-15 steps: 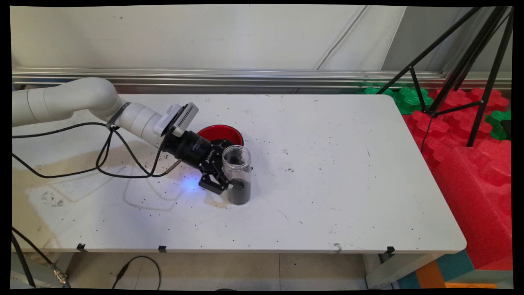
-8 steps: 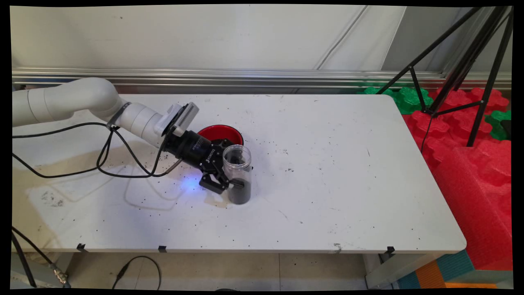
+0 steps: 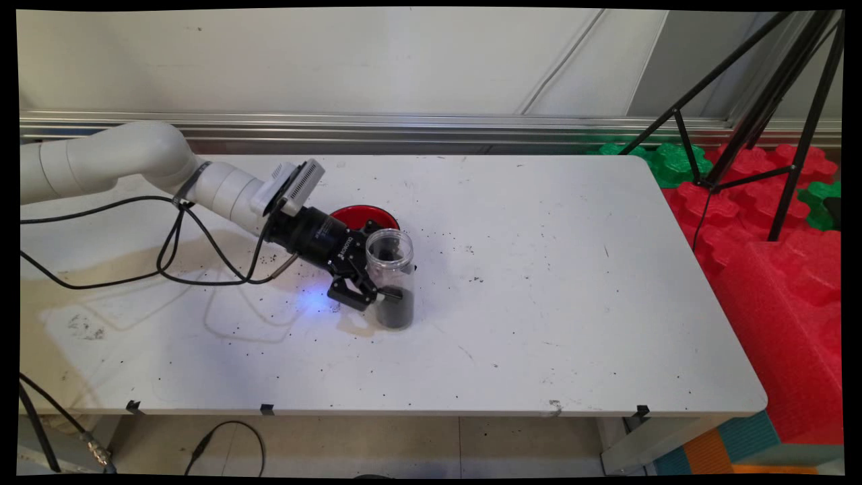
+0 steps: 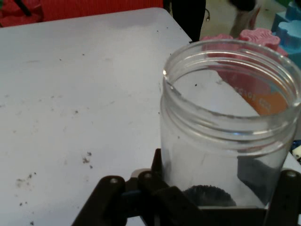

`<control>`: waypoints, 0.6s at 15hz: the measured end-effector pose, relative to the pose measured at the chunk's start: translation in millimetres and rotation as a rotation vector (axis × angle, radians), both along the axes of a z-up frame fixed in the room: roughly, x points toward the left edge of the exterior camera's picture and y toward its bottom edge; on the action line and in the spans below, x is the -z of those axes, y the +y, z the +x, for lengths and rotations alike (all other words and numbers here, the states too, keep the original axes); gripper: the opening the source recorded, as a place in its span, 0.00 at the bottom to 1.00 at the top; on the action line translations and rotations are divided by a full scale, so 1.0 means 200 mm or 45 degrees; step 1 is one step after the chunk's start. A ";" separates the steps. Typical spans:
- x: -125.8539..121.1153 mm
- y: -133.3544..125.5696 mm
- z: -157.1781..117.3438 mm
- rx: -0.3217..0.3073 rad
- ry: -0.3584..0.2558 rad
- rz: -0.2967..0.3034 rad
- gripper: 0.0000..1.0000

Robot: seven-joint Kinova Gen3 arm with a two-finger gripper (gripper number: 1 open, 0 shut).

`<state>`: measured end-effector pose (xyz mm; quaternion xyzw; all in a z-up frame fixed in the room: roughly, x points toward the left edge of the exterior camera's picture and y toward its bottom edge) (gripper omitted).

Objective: Pour the black seasoning powder in the red bowl

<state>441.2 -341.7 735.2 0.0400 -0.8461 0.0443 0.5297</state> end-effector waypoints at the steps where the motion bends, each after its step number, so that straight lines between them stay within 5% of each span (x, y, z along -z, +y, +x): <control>1: -0.02 0.00 0.00 -0.003 0.005 -0.003 0.00; 9: -0.17 -0.06 -0.01 -0.038 0.055 -0.033 0.00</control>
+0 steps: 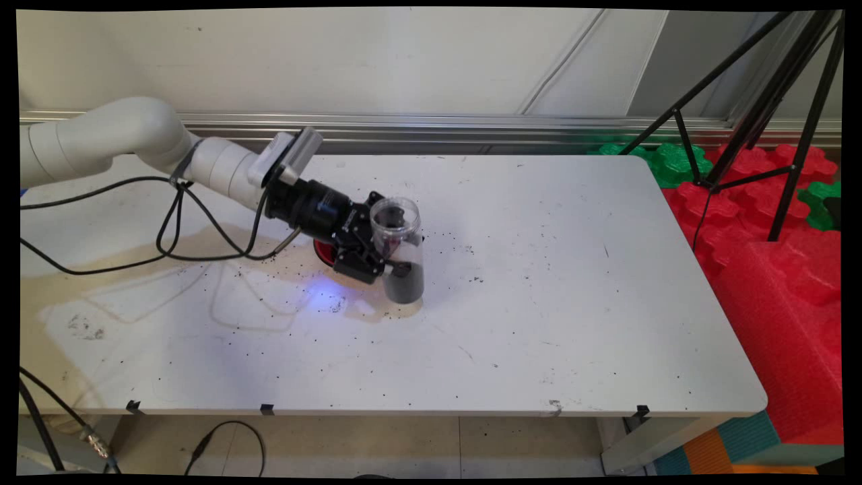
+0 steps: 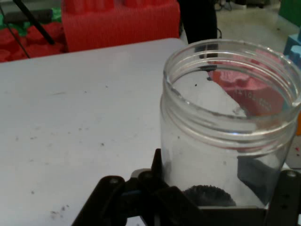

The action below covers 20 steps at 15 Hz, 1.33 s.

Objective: Pour the black seasoning powder in the red bowl

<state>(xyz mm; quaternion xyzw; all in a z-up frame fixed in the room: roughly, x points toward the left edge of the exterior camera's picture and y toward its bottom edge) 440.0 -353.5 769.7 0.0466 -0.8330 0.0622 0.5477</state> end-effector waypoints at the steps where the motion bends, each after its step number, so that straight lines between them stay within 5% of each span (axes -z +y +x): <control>1: -0.02 -0.01 0.00 -0.006 0.007 -0.004 0.00; 20: -0.36 -0.32 0.08 -0.239 0.116 -0.111 0.00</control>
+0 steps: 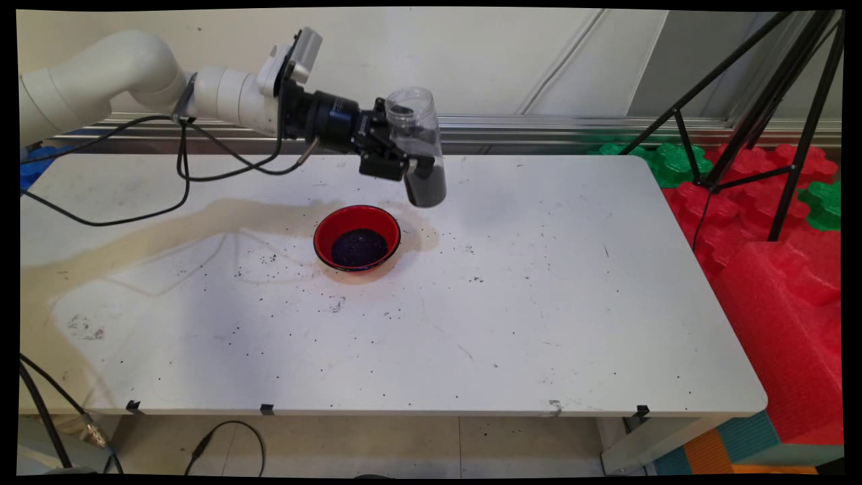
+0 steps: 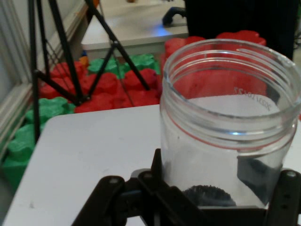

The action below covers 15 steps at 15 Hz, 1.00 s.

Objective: Pour the black seasoning powder in the red bowl

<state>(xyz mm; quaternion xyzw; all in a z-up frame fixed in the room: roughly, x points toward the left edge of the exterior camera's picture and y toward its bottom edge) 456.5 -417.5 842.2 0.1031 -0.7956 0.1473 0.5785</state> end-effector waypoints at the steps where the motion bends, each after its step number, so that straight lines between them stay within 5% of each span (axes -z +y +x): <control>1: -0.01 -0.02 0.01 -0.015 0.001 -0.006 0.00; 15: -0.05 -0.21 0.20 -0.192 -0.062 -0.092 0.00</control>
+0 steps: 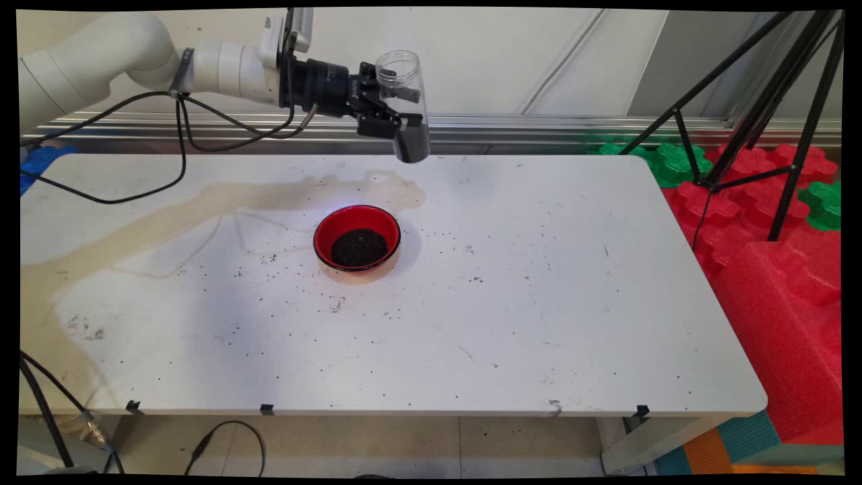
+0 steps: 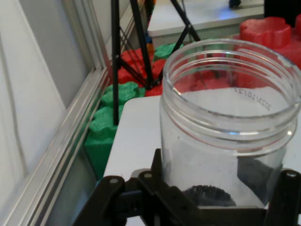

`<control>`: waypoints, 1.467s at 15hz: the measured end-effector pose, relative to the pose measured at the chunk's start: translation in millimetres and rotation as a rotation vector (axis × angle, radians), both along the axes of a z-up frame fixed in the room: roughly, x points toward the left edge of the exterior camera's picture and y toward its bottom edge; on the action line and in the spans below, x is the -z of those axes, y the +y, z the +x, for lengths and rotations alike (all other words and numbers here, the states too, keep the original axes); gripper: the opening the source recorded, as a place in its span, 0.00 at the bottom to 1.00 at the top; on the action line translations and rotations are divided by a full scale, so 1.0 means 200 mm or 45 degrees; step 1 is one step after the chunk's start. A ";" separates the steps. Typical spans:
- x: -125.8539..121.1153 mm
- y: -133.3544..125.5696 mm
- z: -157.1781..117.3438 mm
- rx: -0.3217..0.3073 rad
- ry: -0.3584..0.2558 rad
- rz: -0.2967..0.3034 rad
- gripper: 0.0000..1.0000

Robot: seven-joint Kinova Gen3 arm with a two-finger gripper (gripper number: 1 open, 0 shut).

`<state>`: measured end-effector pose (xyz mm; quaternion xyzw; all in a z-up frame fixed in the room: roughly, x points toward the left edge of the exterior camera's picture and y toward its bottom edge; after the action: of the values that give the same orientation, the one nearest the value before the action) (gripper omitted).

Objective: Pour the black seasoning powder in the red bowl

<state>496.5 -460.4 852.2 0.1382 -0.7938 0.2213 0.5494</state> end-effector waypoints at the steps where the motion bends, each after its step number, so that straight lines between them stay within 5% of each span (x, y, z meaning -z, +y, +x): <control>1: 0.00 -0.01 0.02 -0.012 -0.012 -0.006 0.00; 22: 0.18 -0.04 0.31 -0.119 -0.259 -0.091 0.00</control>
<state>559.1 -467.6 815.5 0.1324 -0.8297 0.2877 0.4597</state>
